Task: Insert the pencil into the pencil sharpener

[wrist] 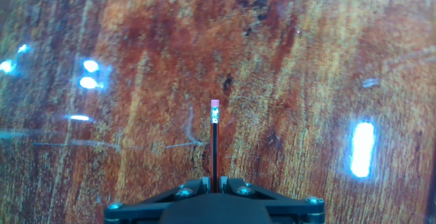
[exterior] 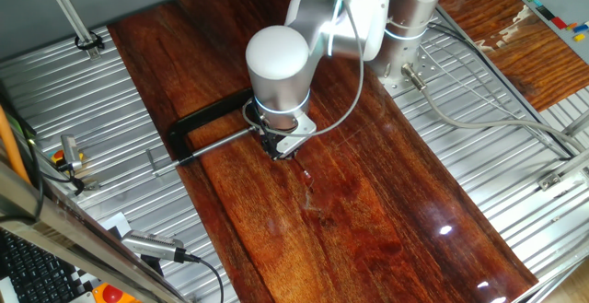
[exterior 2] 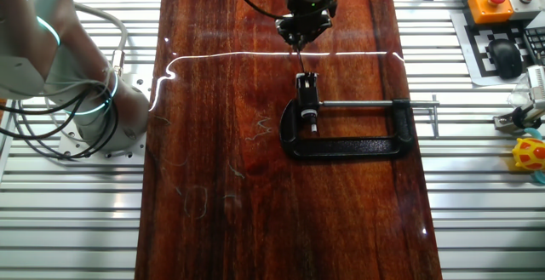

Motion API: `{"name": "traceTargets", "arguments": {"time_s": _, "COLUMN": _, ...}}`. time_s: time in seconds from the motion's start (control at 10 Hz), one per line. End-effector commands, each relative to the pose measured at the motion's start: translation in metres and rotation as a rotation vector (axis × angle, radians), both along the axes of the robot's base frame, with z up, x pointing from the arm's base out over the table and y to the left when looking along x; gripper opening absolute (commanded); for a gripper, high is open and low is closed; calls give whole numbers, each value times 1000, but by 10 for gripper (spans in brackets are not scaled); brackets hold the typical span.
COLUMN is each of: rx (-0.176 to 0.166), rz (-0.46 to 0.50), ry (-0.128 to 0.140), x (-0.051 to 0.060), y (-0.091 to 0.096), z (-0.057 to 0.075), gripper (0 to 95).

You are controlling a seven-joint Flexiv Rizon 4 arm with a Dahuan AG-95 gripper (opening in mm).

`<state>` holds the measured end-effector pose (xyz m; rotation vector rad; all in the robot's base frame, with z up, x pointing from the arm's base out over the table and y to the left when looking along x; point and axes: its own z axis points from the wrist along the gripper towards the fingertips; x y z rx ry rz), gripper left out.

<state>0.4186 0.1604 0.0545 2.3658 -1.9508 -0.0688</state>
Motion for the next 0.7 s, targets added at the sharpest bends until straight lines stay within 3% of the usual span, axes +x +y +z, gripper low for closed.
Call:
{"name": "traceTargets", "arguments": {"time_s": 0.1, "rx": -12, "rz": -25, "ry": -4, "x": 0, "y": 1, "z": -1, "gripper": 0}}
{"name": "traceTargets", "arguments": {"time_s": 0.7, "rx": -14, "rz": -36, "ry": -7, "x": 2, "y": 4, "z": -1, "gripper": 0}}
